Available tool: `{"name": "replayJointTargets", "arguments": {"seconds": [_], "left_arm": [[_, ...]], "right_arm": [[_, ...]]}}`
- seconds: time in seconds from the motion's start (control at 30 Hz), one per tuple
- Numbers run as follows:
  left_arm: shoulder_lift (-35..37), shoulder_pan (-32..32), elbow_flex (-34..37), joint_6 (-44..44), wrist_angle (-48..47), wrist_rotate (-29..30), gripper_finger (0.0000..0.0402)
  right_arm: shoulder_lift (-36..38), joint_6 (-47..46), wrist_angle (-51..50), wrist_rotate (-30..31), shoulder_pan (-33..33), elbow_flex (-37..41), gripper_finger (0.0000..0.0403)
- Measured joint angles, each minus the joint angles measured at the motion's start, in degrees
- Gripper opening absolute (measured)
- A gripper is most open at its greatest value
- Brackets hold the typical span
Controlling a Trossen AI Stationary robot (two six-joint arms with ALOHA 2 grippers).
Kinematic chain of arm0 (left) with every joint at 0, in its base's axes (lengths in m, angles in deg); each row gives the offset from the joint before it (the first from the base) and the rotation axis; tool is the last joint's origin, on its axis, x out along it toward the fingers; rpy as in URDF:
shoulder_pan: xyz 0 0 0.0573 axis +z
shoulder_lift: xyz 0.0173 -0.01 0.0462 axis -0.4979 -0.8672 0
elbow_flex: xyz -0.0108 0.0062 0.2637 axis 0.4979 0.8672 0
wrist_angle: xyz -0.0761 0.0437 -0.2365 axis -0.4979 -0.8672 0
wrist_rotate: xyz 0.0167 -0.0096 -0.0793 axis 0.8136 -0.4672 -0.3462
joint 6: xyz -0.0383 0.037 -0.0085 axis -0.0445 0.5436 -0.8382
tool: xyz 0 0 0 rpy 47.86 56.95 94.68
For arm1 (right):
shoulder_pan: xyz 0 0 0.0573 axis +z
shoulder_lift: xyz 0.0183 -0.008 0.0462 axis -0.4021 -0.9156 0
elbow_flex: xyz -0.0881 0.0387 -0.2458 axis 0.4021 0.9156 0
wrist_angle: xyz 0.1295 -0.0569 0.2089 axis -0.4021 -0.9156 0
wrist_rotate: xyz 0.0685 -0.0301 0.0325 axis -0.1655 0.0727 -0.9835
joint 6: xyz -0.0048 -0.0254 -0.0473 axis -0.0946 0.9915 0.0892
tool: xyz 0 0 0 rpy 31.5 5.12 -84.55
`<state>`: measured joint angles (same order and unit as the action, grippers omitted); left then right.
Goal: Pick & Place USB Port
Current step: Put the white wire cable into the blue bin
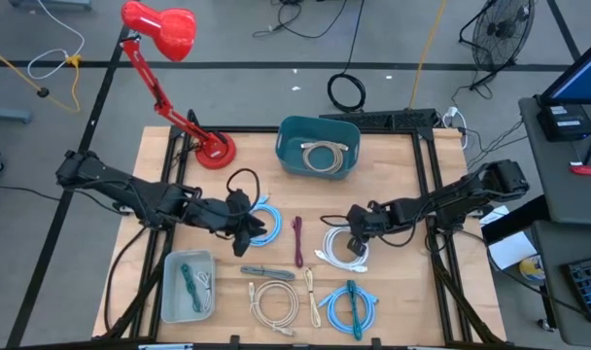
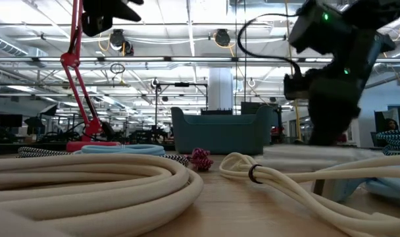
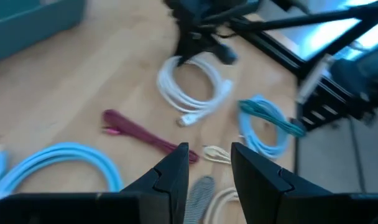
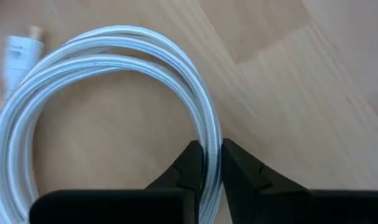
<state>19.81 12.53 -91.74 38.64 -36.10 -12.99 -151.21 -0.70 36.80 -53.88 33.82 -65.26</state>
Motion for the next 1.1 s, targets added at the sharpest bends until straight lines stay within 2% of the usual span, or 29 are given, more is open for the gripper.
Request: {"name": "replayJointTargets", "arguments": {"seconds": [0.17, 0.47, 0.6, 0.77, 0.97, 1.1], "left_arm": [[0.0, 0.0, 0.0, -6.2, -5.2, 7.5, 0.0122], [0.0, 0.0, 0.0, -19.6, -15.9, 17.8, 0.0122], [0.0, 0.0, 0.0, -25.1, -19.9, 19.1, 0.0122], [0.0, 0.0, 0.0, -25.7, -18.3, 19.4, 0.0122], [0.0, -0.1, 0.0, -24.8, -14.0, 19.3, 0.0122], [0.0, -0.8, 0.0, -24.3, -11.9, 19.4, 0.0122]], "right_arm": [[1.6, -0.1, -0.6, 2.7, 0.0, -4.6, 0.0032], [2.3, 3.8, -13.3, 12.9, 0.0, -19.2, 0.0032], [2.4, 5.5, -17.4, 19.4, -0.7, -25.8, 0.0032], [2.4, 10.1, -18.5, 27.8, -3.9, -32.1, 0.0032], [2.4, 13.7, -16.3, 31.2, -11.6, -35.0, 0.0032], [2.4, 14.0, -14.6, 30.8, -18.4, -35.0, 0.0032]]}}
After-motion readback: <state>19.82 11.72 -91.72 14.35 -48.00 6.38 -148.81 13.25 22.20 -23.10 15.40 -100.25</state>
